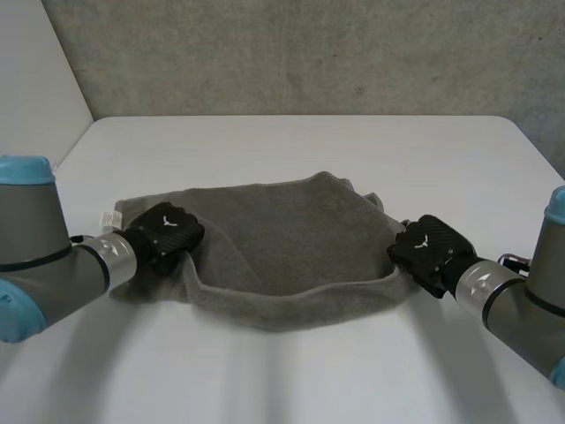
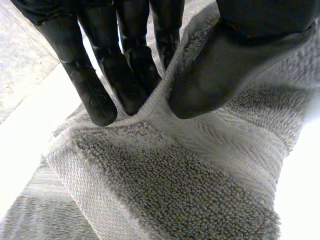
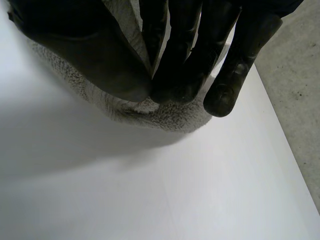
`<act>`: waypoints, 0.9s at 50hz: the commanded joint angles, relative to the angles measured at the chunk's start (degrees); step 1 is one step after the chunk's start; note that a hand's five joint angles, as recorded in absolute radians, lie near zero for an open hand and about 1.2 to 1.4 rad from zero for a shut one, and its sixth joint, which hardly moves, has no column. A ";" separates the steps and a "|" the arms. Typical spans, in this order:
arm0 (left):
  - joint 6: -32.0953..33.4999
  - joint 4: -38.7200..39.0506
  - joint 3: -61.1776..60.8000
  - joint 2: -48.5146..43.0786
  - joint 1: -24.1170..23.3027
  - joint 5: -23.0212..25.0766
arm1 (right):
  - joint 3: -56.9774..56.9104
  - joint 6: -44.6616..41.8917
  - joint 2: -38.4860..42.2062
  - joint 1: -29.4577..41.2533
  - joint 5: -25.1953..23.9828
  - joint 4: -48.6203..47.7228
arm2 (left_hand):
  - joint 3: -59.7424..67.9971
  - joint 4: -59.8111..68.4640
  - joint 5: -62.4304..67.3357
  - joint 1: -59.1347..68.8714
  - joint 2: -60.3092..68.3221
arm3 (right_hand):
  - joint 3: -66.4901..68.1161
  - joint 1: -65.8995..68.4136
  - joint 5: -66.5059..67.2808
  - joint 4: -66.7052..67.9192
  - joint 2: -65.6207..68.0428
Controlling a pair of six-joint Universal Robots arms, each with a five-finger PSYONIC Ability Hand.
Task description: Fold the towel.
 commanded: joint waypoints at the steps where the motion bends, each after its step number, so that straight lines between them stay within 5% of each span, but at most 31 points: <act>1: 0.01 -3.74 -3.13 7.23 0.52 -0.06 | -2.00 0.97 -5.53 0.12 -3.16 10.51 | 5.60 2.99 4.87 7.27 5.03 | 4.30 5.21 3.54 3.78 5.63; 6: 0.53 -5.76 -6.46 14.16 0.70 -0.32 | -6.03 0.53 -7.46 -0.23 -8.34 24.28 | 5.60 2.99 4.87 7.27 5.03 | 4.30 5.21 3.54 3.78 5.63; 15: 0.71 -4.88 -0.40 12.76 1.58 -1.47 | -16.94 0.97 -2.54 0.74 -9.23 24.22 | 5.60 2.99 4.87 7.27 5.03 | 4.30 5.21 3.54 3.78 5.63; 18: 0.27 -4.62 8.65 6.44 0.61 -5.33 | -26.26 1.94 2.29 0.83 -8.17 22.73 | 5.60 2.99 4.87 7.27 5.03 | 4.30 5.21 3.54 3.78 5.63; 20: -0.51 -4.44 22.38 1.19 -0.70 -11.98 | -31.27 3.25 3.96 1.35 -7.29 21.58 | 5.60 2.99 4.87 7.27 5.03 | 4.30 5.21 3.54 3.78 5.63; 23: -1.57 -4.26 30.62 -1.04 -1.76 -15.18 | -41.90 7.91 5.98 3.64 -5.01 15.78 | 5.60 2.99 4.87 7.27 5.03 | 4.30 5.21 3.54 3.78 5.63; 25: -5.94 -2.95 47.94 -4.01 -3.51 -19.38 | -49.69 15.08 5.99 5.04 -1.60 5.38 | 5.60 2.99 4.87 7.27 5.03 | 4.30 5.21 3.54 3.78 5.63; 28: -13.40 -0.41 63.16 -4.55 -3.70 -21.67 | -52.00 22.73 3.28 4.96 1.92 -5.61 | 5.60 2.99 4.87 7.27 5.03 | 4.30 5.21 3.54 3.78 5.63; 33: -24.13 0.48 72.28 -2.89 -3.69 -21.51 | -49.65 28.21 0.19 4.87 2.55 -10.85 | 5.60 2.99 4.87 7.27 5.03 | 4.30 5.21 3.54 3.78 5.63; 39: -26.80 -0.66 62.44 0.90 -3.96 -21.16 | -43.66 28.04 -0.43 4.78 2.02 -8.04 | 5.60 2.99 4.87 7.27 5.03 | 4.30 5.21 3.54 3.78 5.63; 45: -26.45 6.81 30.36 8.46 -2.29 -13.68 | -30.83 24.96 -1.22 4.78 -1.84 -6.37 | 5.60 2.99 4.87 7.27 5.03 | 4.30 5.21 3.54 3.78 5.63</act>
